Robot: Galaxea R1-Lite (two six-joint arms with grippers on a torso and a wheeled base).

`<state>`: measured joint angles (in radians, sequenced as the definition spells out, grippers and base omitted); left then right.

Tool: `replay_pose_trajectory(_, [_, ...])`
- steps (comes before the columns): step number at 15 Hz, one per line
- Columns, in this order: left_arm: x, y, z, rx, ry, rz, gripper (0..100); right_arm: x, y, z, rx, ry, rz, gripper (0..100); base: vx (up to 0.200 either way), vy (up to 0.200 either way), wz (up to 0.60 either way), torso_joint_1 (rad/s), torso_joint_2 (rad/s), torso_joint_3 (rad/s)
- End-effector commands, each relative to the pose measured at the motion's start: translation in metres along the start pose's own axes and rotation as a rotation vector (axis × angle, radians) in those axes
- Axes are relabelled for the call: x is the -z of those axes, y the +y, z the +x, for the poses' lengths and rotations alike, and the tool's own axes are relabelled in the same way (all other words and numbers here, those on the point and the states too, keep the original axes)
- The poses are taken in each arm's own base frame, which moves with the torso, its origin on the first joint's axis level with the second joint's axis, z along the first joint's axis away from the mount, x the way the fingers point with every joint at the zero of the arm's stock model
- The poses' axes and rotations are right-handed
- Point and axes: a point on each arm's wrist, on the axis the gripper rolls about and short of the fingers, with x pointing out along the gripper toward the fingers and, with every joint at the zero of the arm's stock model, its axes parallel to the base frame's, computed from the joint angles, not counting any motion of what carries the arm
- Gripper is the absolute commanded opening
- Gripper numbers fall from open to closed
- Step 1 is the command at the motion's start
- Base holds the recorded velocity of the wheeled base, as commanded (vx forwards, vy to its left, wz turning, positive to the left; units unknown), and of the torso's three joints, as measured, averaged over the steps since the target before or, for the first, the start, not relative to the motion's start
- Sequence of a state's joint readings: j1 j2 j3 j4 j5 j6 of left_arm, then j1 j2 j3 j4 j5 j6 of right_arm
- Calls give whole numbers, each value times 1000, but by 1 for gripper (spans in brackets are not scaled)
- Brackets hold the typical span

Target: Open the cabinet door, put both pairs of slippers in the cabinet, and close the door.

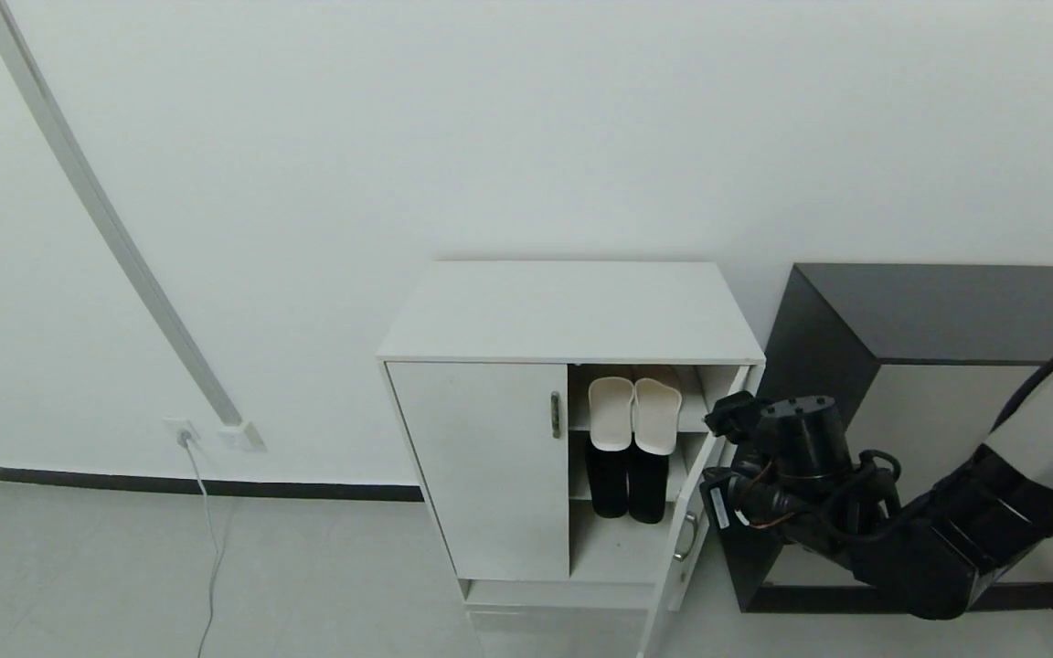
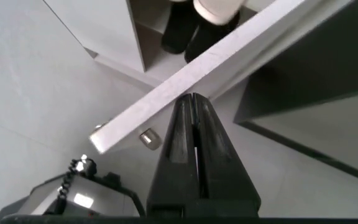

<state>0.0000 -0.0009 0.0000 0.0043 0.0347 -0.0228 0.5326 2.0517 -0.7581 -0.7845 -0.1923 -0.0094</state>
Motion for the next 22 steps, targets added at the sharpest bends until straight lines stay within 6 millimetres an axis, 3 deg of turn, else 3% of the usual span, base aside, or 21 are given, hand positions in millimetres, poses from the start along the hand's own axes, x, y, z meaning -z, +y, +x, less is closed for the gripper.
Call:
replay_pose_trajectory(1, [0,0,0,-1,0,0,0,9,7,17,-10,8,1,0,0,0,0,0,0,0])
replay_pose_trajectory(7, [0,0,0,-1,1,0,0,4,19,46,-22,-54,56,0,0,0,0,0,0,0])
replay_pose_trajectory(13, [0,0,0,-1,1,0,0,-1,26,95,-14,-163,122,0,0,0,0,0,0,0])
replay_pose_trajectory(22, [0,0,0,1,1,0,0,-5,24,134,4,-259,152,0,0,0,0,0,0,0])
